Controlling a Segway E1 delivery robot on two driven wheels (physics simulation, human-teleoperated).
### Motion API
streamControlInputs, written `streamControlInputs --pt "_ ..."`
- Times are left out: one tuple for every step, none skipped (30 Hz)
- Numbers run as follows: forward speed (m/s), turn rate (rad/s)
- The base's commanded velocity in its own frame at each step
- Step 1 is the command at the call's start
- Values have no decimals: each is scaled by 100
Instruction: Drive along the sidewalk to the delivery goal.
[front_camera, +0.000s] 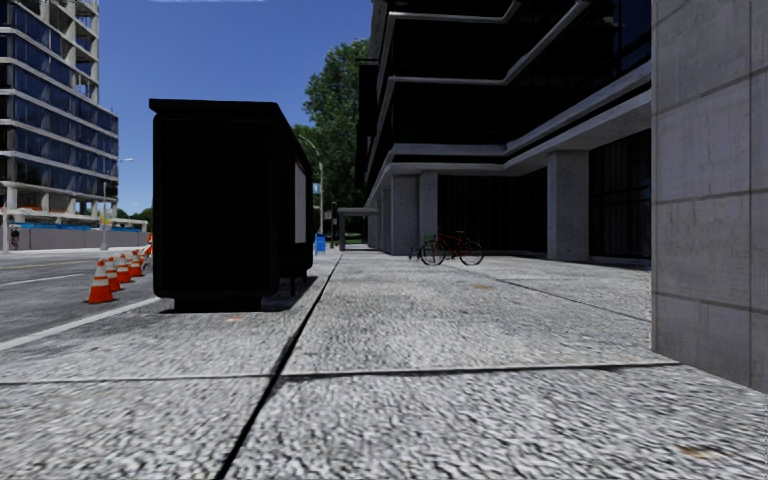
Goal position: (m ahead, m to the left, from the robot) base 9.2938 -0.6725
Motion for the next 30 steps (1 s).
streamControlInputs --pt "200 32" --pt "200 32" --pt "200 32" --pt "200 32" --pt "200 32" --pt "200 32" --pt "200 32" --pt "200 26" --pt "200 26" --pt "200 0" --pt "200 0" --pt "200 0" --pt "200 0" --pt "200 0" --pt "200 0" --pt "200 0" --pt "200 0" --pt "200 0" --pt "200 0" --pt "200 0" --pt "200 0" --pt "200 0" --pt "200 0" --pt "200 0" --pt "200 0" --pt "200 0" --pt "200 0" --pt "200 0" --pt "200 0" --pt "200 0"
